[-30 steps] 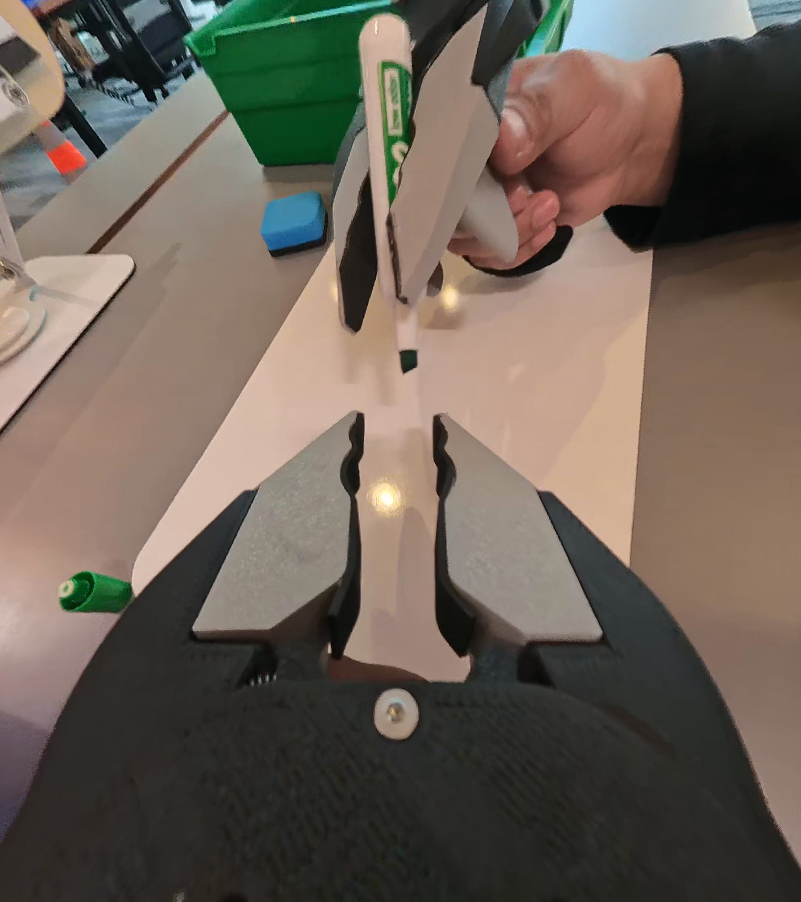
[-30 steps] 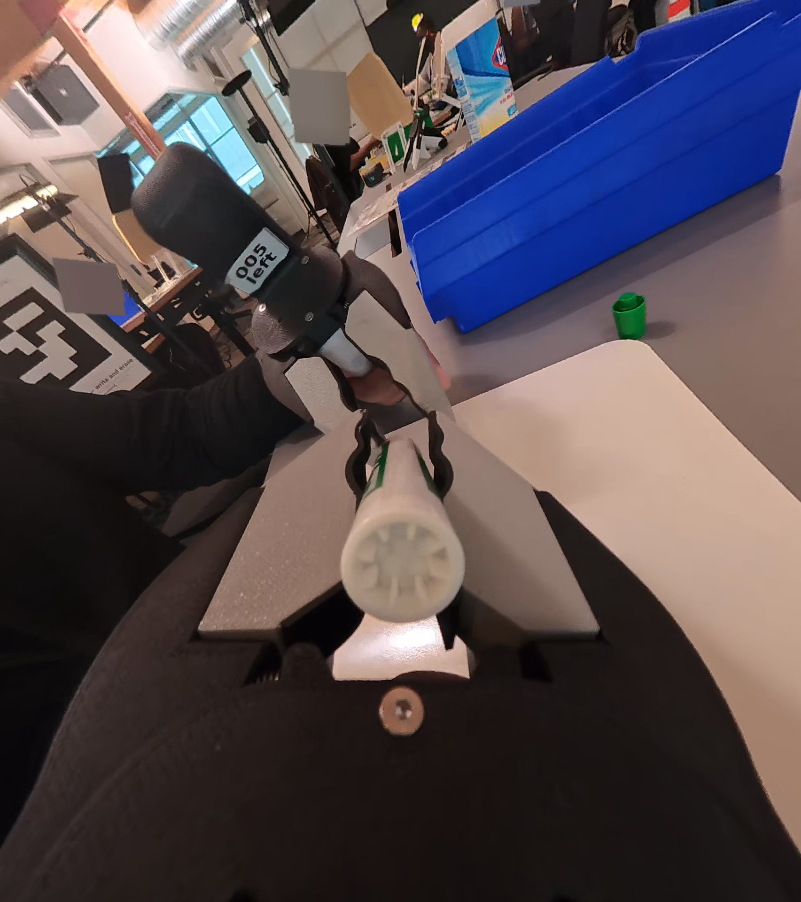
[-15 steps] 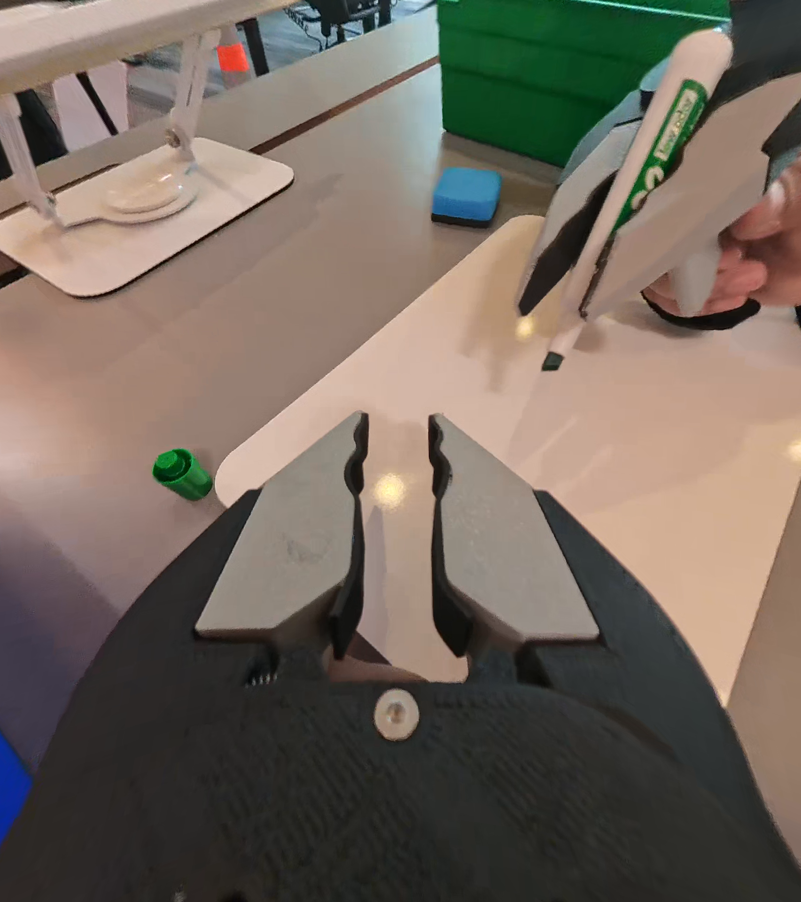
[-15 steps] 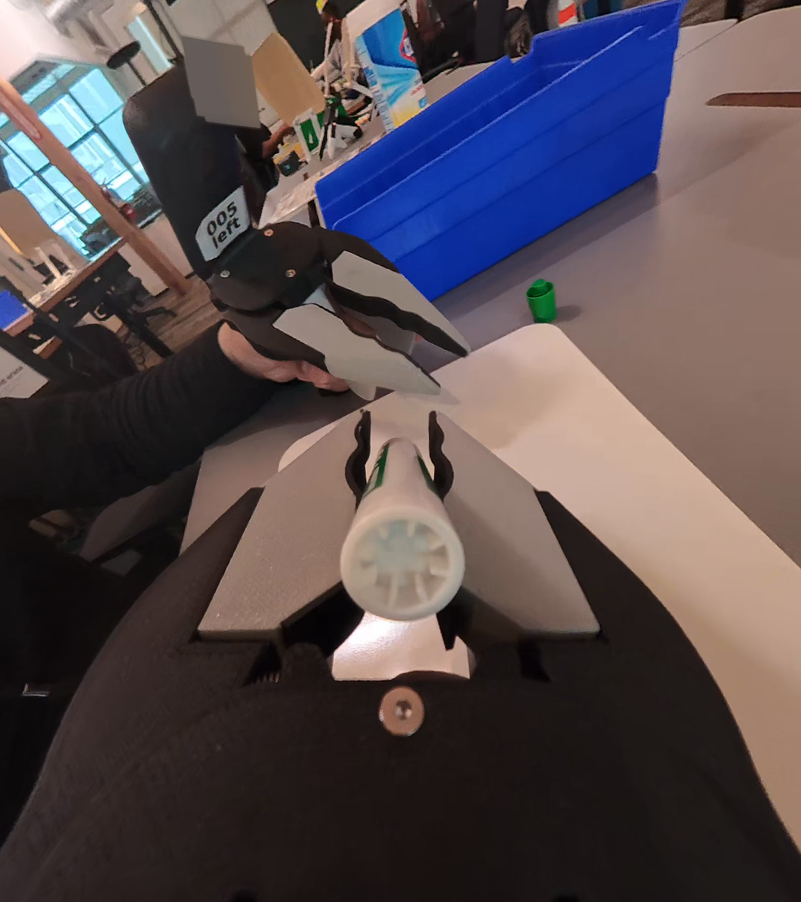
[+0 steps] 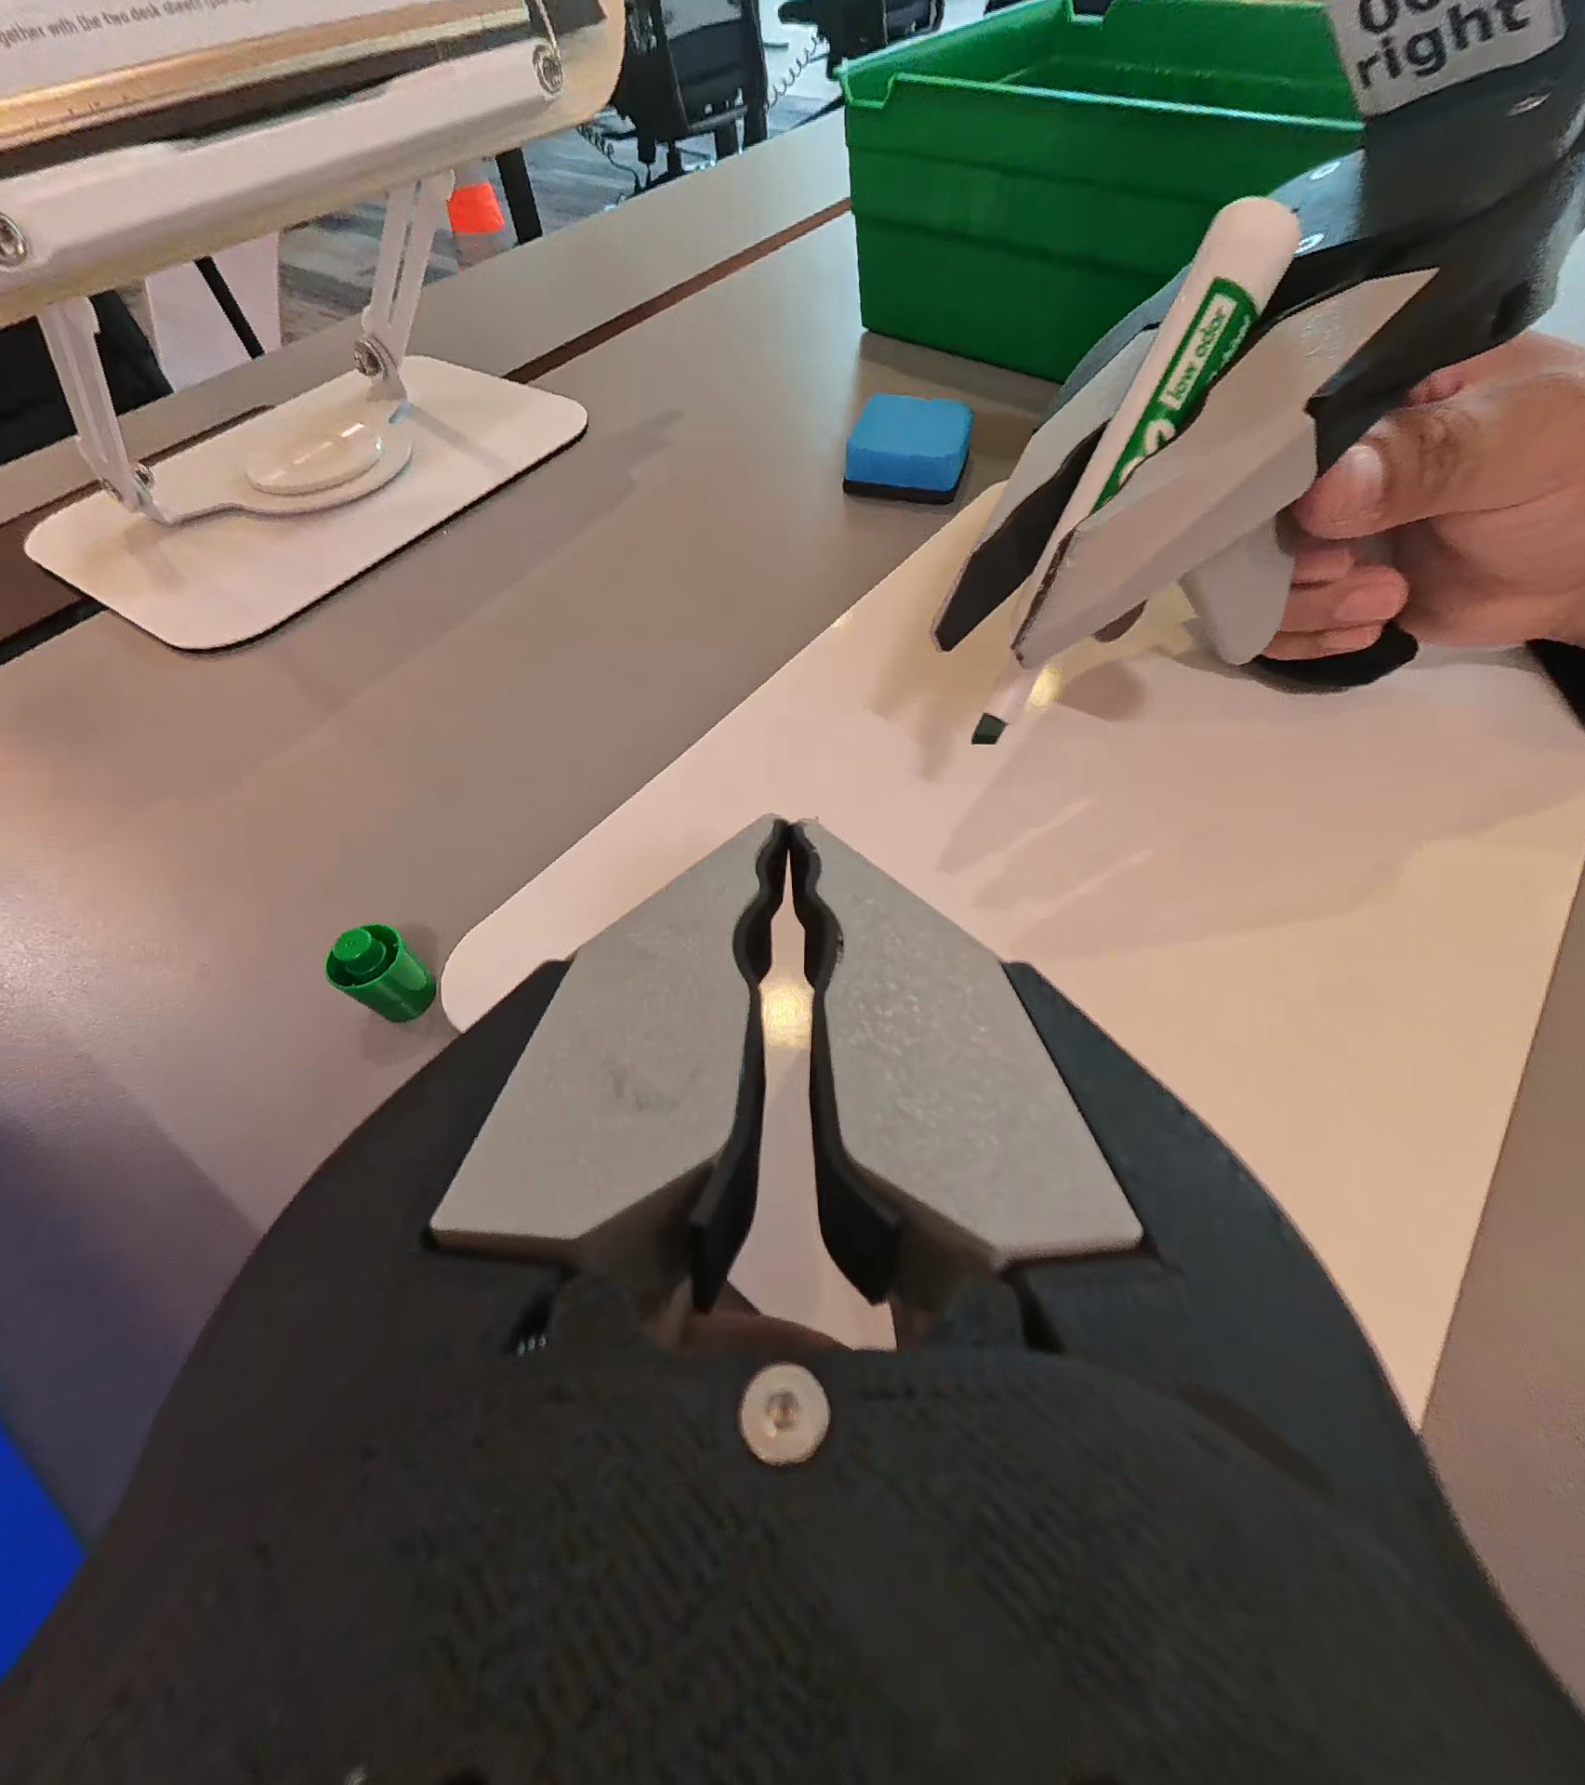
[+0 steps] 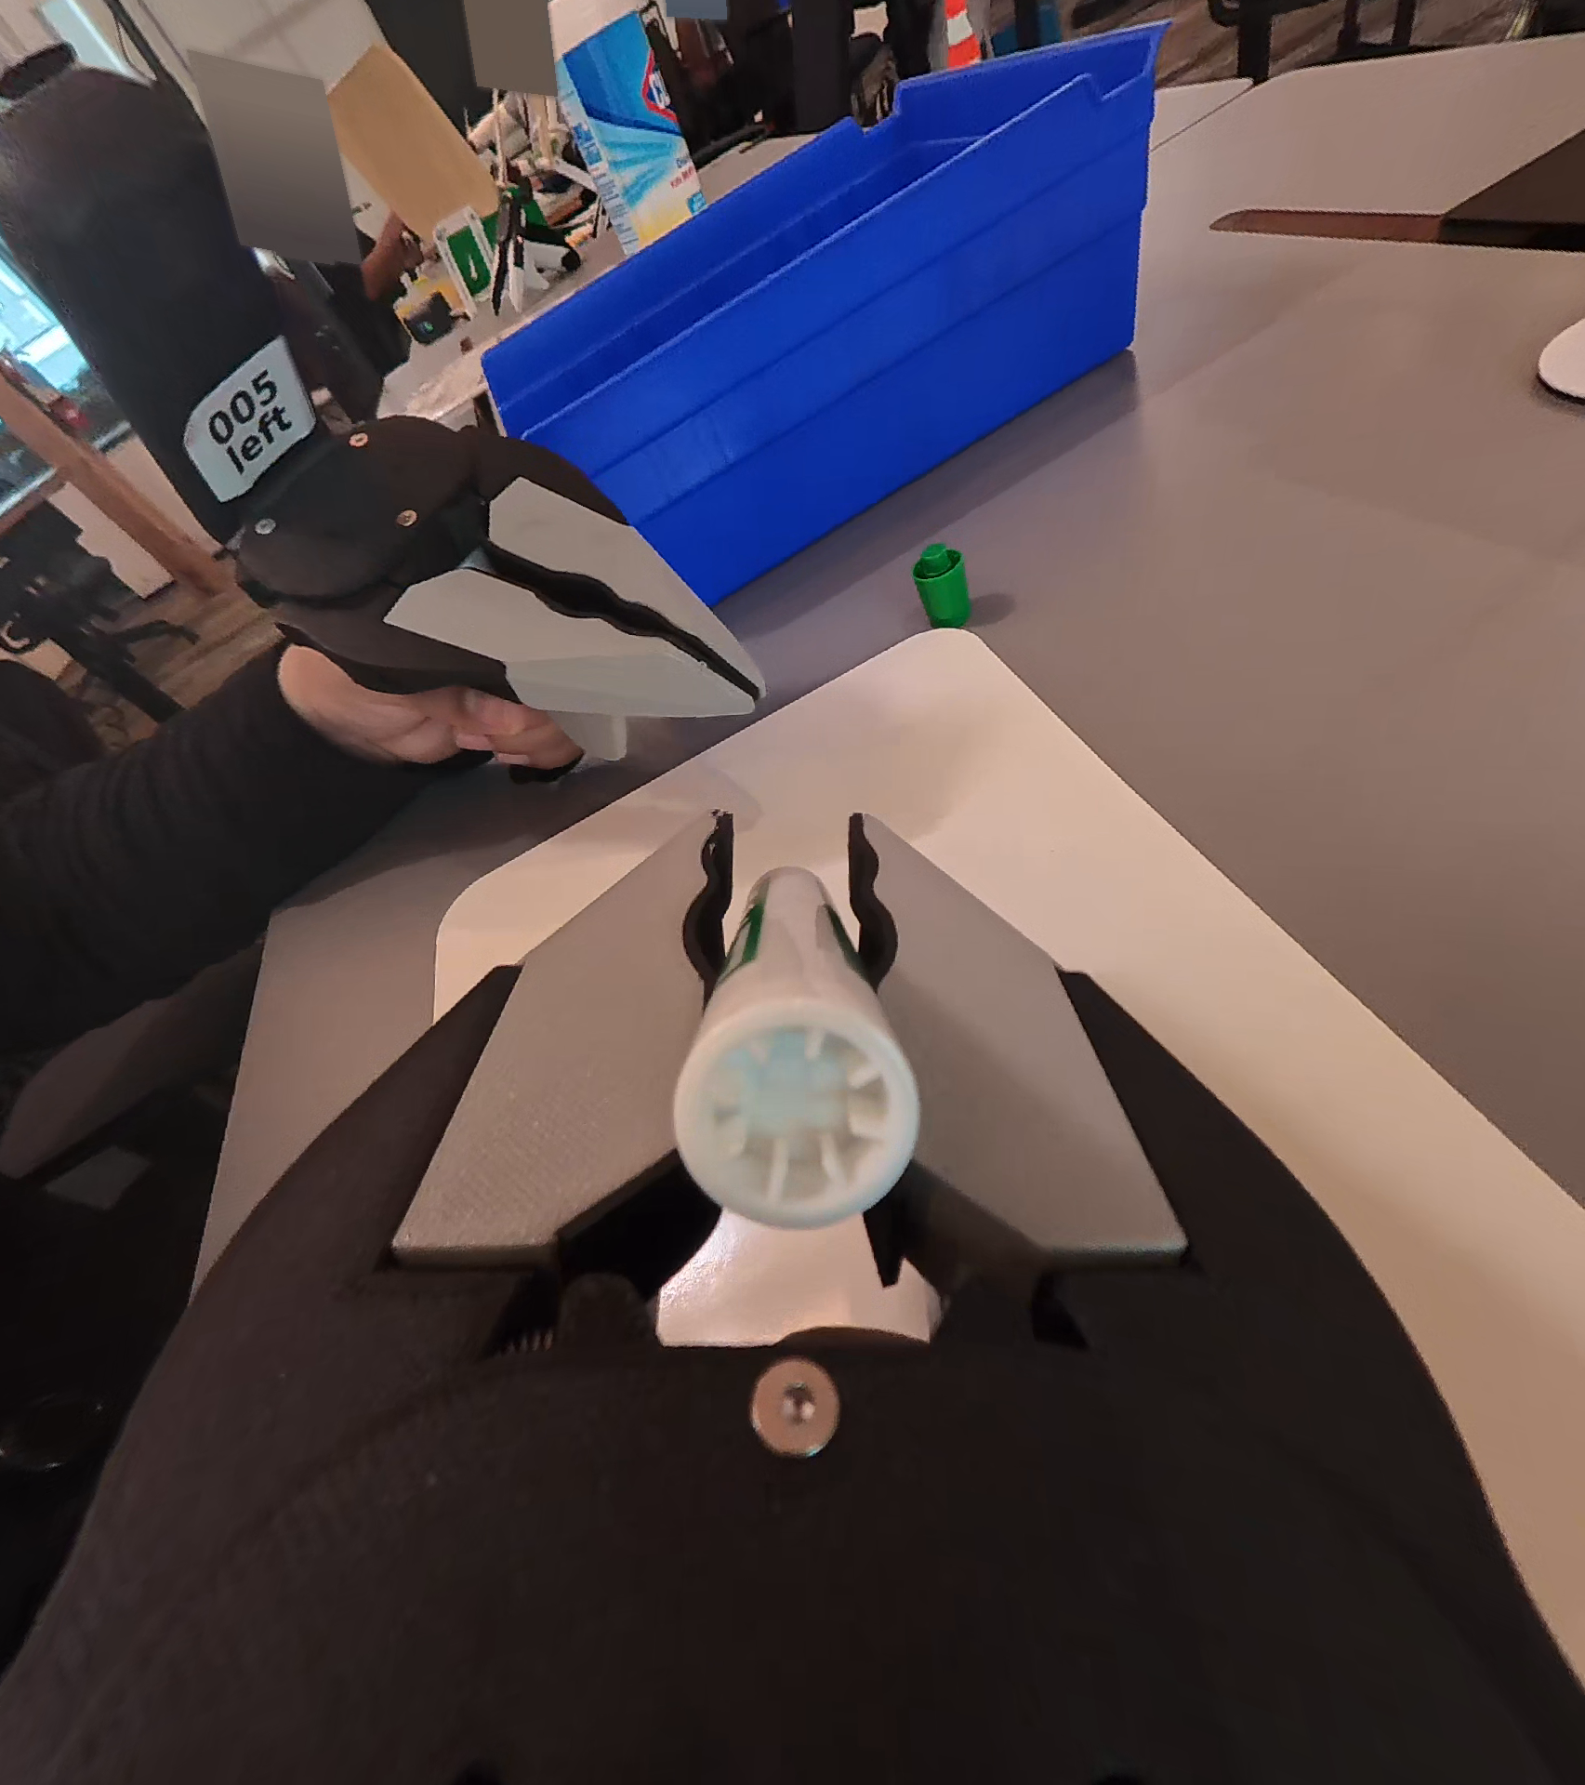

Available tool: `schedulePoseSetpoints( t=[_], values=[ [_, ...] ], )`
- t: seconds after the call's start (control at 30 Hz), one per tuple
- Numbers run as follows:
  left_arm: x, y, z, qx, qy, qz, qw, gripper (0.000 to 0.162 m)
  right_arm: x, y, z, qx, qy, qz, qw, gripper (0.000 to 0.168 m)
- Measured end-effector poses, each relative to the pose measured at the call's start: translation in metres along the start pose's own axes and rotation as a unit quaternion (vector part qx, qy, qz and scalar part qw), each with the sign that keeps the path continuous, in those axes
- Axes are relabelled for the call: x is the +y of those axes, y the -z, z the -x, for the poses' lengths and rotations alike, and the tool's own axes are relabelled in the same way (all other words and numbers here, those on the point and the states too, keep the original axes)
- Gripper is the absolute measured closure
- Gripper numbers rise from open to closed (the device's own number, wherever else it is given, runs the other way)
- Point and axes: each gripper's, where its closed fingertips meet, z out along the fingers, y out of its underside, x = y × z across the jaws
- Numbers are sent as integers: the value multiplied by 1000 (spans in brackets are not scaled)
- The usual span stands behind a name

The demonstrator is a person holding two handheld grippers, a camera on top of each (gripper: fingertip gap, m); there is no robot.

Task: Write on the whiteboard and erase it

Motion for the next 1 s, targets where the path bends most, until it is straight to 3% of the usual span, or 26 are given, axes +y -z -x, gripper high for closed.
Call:
schedulePoseSetpoints(
  t=[1.0],
  values=[
    [2, -1, 2, 1, 1, 1, 1000, 162, -1, 0, 5, -15, -12, -12, 1000, 147]
  ],
)
